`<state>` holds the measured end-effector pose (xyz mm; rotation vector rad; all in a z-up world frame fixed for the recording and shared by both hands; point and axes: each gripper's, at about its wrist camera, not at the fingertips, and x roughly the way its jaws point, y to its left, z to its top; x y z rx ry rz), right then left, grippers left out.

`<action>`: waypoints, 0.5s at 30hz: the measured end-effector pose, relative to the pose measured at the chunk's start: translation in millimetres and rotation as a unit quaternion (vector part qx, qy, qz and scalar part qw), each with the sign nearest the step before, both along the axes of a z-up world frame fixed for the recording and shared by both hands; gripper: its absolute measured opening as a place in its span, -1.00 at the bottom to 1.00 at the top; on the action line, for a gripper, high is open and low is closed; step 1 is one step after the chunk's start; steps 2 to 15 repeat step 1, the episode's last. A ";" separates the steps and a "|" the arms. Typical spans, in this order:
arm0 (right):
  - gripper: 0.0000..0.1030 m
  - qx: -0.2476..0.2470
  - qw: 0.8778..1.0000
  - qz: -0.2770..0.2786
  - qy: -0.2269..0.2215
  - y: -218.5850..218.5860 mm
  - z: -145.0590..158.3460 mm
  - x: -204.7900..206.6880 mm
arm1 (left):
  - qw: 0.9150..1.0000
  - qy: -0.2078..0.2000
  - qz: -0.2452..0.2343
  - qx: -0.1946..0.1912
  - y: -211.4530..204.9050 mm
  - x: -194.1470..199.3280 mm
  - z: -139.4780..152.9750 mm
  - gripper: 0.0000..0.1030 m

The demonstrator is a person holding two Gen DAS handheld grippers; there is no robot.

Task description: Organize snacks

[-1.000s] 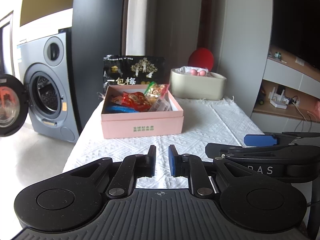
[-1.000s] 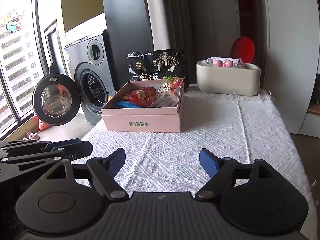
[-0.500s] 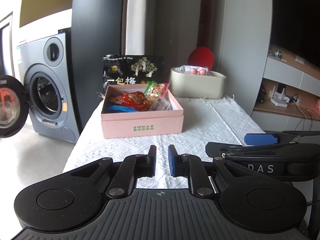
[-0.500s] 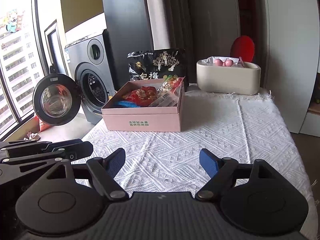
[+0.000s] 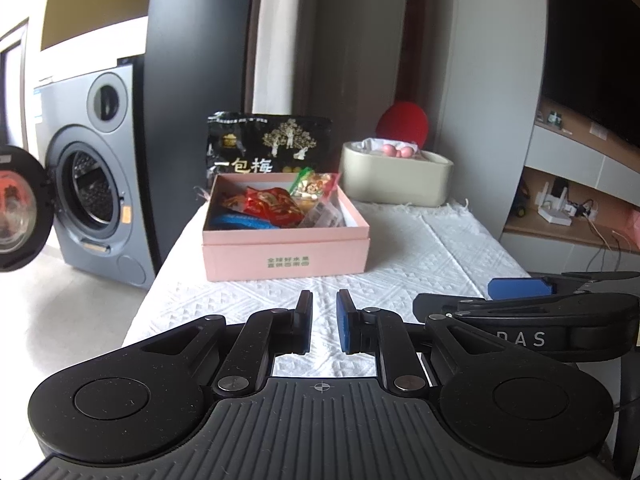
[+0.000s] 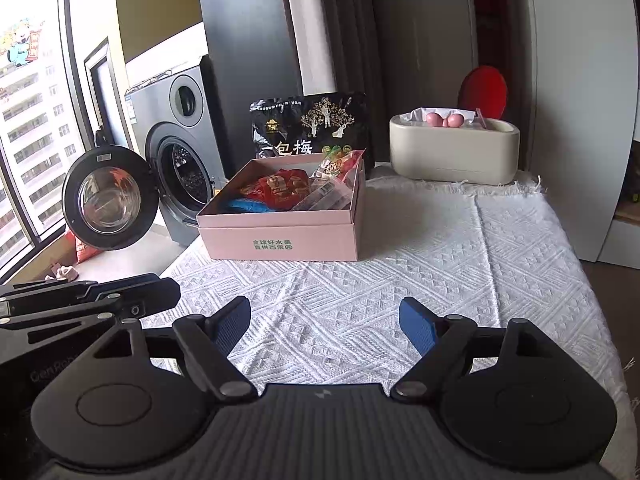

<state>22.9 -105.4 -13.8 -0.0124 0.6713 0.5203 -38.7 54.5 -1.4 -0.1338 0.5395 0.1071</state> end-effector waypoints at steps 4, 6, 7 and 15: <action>0.71 0.002 1.000 0.011 -0.001 2.2 -4.2 4.7 | 1.000 0.008 0.017 -0.012 8.3 2.6 -2.0 -0.67; 0.71 0.002 1.000 0.011 -0.001 2.2 -4.2 4.7 | 1.000 0.008 0.017 -0.012 8.3 2.6 -2.0 -0.67; 0.71 0.002 1.000 0.011 -0.001 2.2 -4.2 4.7 | 1.000 0.008 0.017 -0.012 8.3 2.6 -2.0 -0.67; 0.71 0.002 1.000 0.011 -0.001 2.2 -4.2 4.7 | 1.000 0.008 0.017 -0.012 8.3 2.6 -2.0 -0.67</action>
